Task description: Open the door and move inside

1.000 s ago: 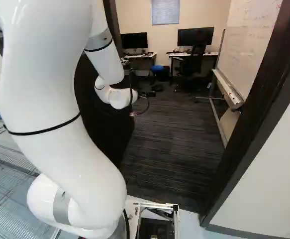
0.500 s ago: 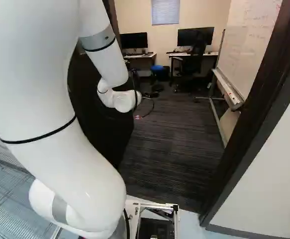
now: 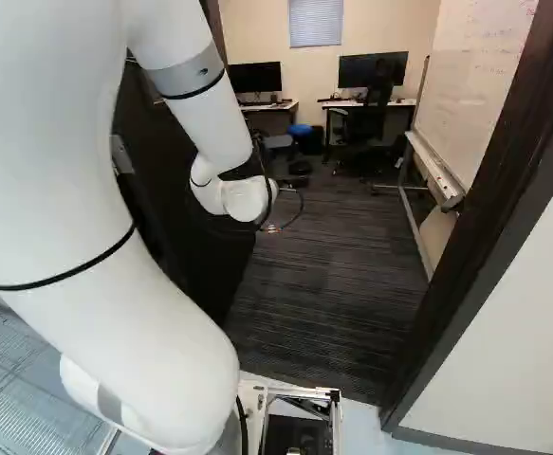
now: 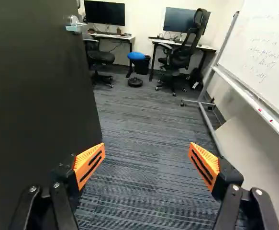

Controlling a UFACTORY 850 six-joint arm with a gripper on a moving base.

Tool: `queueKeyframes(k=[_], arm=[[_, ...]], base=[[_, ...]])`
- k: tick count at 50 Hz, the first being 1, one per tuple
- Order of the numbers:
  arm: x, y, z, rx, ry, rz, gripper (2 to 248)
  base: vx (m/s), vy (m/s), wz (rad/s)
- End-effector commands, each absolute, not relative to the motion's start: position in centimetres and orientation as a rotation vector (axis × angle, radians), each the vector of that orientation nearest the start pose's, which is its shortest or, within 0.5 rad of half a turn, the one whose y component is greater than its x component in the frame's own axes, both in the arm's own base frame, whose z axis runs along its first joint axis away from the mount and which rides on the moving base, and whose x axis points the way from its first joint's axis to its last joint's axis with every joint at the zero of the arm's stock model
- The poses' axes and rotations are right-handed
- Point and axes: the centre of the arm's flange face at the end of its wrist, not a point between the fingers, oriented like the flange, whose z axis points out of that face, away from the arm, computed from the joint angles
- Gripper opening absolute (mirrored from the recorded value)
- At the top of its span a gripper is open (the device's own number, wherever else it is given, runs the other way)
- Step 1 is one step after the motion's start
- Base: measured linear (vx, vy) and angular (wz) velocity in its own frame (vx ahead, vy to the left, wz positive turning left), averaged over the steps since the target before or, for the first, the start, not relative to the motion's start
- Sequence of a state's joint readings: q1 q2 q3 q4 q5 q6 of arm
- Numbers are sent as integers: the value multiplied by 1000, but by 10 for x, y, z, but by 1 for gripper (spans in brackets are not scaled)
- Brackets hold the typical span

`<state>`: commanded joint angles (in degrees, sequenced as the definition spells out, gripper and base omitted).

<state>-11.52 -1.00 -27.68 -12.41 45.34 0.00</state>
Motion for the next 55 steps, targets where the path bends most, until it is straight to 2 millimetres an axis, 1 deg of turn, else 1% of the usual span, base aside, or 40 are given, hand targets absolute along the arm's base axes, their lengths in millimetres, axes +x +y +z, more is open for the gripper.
queueKeyframes(k=[6,16,42,55], arm=[[407,-73,412,-2622,-90,-1883,247],[405,-74,412,-2623,-93,-1883,247],[405,-74,412,-2623,-92,-1883,247],[401,-71,411,-2620,-89,-1881,247]], base=[[0,0,0],[0,0,0],[0,0,0],[0,0,0]])
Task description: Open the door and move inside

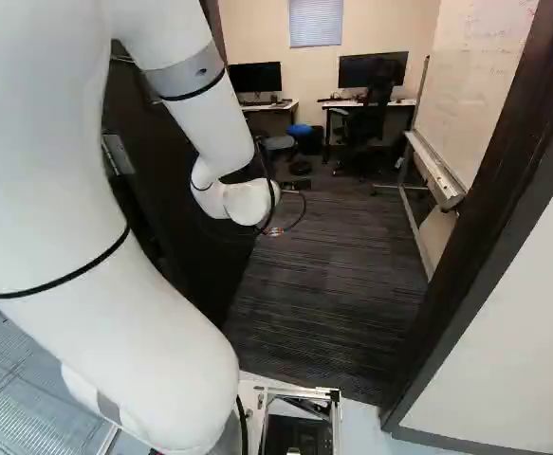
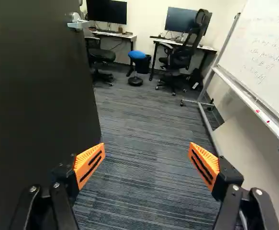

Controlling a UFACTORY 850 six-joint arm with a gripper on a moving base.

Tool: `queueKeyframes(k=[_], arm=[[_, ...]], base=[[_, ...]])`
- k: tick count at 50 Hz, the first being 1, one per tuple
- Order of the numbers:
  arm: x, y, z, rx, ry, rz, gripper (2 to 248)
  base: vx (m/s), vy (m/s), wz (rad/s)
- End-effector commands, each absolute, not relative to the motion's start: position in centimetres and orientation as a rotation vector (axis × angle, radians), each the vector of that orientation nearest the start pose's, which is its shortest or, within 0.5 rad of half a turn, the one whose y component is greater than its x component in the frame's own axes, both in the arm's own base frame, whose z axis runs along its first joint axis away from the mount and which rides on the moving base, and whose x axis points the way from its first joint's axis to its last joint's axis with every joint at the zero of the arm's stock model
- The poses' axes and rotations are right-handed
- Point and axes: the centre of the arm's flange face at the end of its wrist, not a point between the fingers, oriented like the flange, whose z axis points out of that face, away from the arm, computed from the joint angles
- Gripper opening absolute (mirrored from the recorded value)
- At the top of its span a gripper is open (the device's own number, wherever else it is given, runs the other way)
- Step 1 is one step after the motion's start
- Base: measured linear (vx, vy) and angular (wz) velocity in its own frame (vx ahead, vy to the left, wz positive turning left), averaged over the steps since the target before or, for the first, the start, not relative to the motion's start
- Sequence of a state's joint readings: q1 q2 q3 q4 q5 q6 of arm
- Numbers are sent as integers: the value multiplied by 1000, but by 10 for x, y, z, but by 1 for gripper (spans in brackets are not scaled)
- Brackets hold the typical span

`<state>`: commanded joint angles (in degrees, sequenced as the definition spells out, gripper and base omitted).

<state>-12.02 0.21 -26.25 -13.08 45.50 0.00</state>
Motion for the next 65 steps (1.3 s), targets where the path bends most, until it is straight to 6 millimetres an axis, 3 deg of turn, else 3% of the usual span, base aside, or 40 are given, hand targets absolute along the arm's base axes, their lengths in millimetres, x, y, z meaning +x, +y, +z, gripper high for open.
queueKeyframes(k=[26,65], arm=[[373,-50,403,-2601,-67,-1869,247],[297,-9,377,-2566,-16,-1836,247]], base=[[0,0,0],[0,0,0]])
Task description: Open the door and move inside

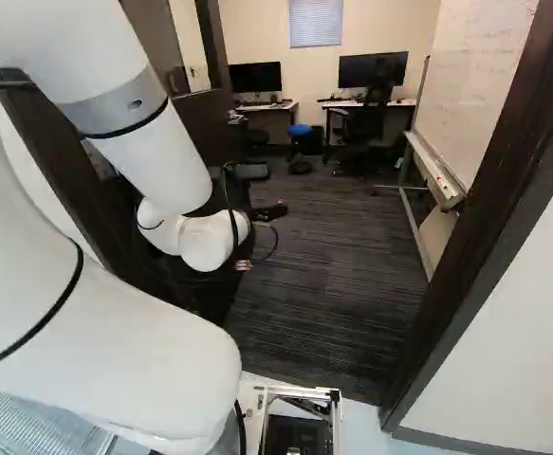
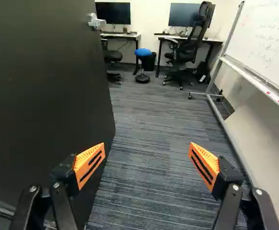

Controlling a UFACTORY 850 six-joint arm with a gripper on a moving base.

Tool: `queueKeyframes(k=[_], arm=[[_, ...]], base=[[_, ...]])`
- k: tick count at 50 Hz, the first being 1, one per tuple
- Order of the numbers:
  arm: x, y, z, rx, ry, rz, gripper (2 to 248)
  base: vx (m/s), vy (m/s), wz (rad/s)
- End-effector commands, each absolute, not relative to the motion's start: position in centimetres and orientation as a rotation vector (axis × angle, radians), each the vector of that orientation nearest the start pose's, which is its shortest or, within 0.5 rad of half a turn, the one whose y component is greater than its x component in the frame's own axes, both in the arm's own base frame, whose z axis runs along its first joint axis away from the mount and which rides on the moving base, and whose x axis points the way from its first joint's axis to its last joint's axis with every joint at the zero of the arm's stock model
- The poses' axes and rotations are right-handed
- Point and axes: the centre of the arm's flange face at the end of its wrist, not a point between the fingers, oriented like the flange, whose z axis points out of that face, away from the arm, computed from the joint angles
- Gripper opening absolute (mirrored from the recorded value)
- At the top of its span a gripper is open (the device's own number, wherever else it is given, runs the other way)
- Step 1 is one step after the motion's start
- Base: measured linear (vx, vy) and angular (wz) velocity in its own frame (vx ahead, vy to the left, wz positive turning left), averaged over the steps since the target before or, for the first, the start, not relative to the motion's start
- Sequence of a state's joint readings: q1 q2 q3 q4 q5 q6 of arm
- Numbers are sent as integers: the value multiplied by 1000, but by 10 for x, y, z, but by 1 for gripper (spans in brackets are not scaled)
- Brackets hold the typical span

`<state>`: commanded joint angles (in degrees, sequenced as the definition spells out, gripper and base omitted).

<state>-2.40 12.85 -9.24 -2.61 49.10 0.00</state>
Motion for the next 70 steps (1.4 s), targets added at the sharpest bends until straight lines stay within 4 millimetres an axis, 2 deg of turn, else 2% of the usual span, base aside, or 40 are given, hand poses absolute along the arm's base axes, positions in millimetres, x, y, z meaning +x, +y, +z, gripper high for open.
queueKeyframes(k=[25,70], arm=[[273,-1,367,-2558,-1,-1825,247],[270,0,366,-2558,0,-1824,247]], base=[[0,0,0],[8,0,-3]])
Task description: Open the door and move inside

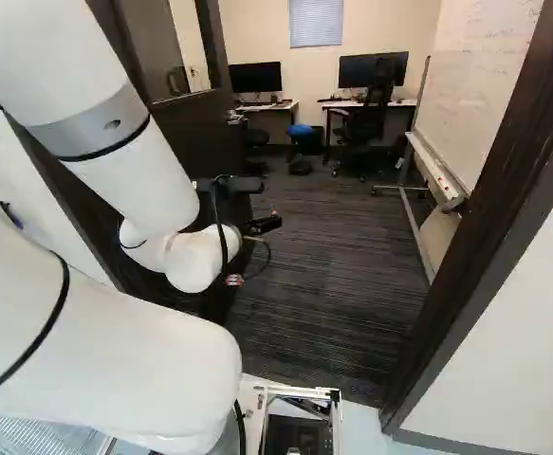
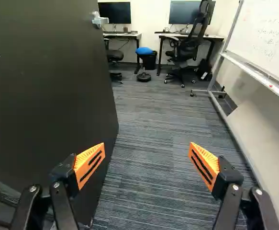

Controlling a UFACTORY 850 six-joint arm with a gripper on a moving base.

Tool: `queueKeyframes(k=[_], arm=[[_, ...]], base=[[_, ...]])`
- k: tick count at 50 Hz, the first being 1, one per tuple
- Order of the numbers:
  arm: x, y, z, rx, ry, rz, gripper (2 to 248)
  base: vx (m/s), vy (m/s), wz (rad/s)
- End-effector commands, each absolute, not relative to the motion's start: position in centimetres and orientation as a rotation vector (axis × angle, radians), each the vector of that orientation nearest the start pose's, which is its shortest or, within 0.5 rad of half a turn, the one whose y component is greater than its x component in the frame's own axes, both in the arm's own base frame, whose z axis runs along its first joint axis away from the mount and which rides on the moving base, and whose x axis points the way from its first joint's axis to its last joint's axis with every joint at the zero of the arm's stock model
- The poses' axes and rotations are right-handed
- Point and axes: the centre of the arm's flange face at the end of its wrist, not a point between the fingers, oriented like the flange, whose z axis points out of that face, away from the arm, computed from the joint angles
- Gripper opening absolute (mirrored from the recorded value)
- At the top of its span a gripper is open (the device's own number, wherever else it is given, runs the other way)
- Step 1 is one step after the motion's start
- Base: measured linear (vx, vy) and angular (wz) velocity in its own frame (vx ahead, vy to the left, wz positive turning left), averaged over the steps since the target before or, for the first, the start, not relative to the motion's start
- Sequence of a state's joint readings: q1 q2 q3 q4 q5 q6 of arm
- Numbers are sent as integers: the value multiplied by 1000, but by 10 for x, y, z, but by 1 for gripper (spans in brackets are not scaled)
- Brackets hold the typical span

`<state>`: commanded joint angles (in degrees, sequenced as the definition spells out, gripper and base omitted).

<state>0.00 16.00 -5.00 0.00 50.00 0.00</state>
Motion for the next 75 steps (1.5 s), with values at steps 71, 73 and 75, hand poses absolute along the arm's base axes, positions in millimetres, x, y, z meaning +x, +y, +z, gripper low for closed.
queueKeyframes(k=[71,73,75], arm=[[270,0,366,-2558,0,-1824,247],[270,0,366,-2558,0,-1824,247],[270,0,366,-2558,0,-1824,247]], base=[[127,-47,-75],[158,-12,-21],[154,-4,-27]])
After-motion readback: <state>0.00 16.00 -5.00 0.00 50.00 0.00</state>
